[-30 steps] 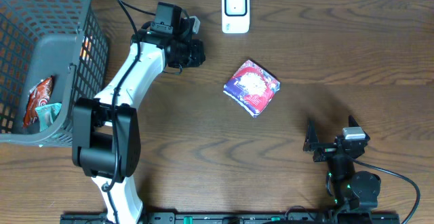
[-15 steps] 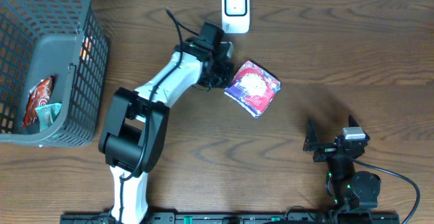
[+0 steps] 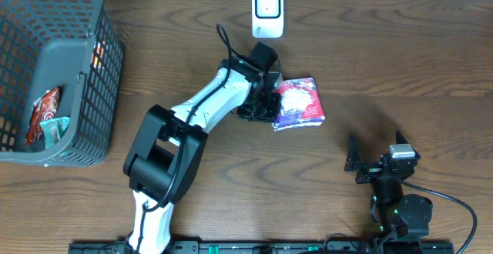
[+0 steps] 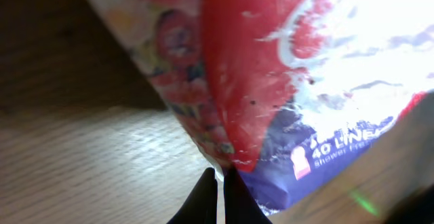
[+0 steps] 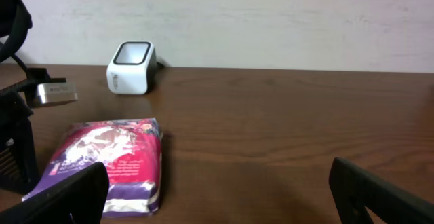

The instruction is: Scan the item barcode

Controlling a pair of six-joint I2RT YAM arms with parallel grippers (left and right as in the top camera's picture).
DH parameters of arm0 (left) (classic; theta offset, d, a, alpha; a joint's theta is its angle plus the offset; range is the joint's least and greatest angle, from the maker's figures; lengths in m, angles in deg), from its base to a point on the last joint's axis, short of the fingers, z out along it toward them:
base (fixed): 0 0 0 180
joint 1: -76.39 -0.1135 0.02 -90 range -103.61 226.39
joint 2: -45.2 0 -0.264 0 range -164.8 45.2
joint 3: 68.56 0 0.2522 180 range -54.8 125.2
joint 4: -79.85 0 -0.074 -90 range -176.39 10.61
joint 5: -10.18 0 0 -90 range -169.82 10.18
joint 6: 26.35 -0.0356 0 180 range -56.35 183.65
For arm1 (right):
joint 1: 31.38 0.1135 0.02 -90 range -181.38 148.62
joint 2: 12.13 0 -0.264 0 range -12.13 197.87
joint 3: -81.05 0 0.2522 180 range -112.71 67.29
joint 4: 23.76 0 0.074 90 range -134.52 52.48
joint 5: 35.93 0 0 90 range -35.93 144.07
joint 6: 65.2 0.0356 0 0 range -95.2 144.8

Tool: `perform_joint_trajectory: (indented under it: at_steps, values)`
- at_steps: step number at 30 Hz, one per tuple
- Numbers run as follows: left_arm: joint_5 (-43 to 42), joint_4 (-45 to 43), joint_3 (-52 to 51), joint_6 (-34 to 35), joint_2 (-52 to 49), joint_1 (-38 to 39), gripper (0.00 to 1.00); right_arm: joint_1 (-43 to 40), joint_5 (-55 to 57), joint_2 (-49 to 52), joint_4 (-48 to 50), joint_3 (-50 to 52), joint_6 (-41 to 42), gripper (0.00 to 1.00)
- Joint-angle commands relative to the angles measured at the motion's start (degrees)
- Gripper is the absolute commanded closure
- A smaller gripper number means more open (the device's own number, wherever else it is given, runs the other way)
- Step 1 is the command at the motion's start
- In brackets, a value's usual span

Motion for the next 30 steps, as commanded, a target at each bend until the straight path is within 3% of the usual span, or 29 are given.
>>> perform_joint_trajectory:
  at_steps: [1, 9, 11, 12, 14, 17, 25, 28, 30]
  values:
    - [-0.2, 0.1, 1.2, 0.5, 0.2, -1.1, 0.93, 0.5, 0.2, -0.3, -0.2, 0.1, -0.6, 0.01]
    - [2.8, 1.4, 3.8, 0.5, 7.5, -8.7, 0.92, 0.5, 0.2, -0.3, -0.2, 0.1, -0.6, 0.01]
    - [2.8, 2.4, 4.9, 0.4, 10.6, -10.9, 0.85, 0.5, 0.2, -0.3, -0.2, 0.1, -0.6, 0.01]
    - [2.8, 2.8, 5.5, -0.2, 12.7, -12.1, 0.76, 0.5, 0.2, -0.3, -0.2, 0.1, -0.6, 0.01]
    - [2.8, 2.9, 6.3, -1.4, 16.9, -14.4, 0.49, 0.5, 0.2, -0.3, -0.2, 0.1, -0.6, 0.01]
    - [2.8, 2.0, 7.0, -3.6, 24.2, -18.0, 0.01, 0.5, 0.2, -0.3, -0.2, 0.1, -0.6, 0.01]
    - [3.4, -7.5, 7.1, -6.8, 42.4, -32.5, 0.02, 0.5, 0.2, -0.3, -0.2, 0.1, -0.6, 0.01]
    - [10.3, -8.9, 7.1, -9.0, 46.2, -39.8, 0.02, 0.5, 0.2, -0.3, -0.2, 0.1, -0.6, 0.01]
    - [19.2, -8.8, 7.1, -9.0, 47.3, -45.2, 0.02, 0.5, 0.2, -0.3, -0.2, 0.1, -0.6, 0.01]
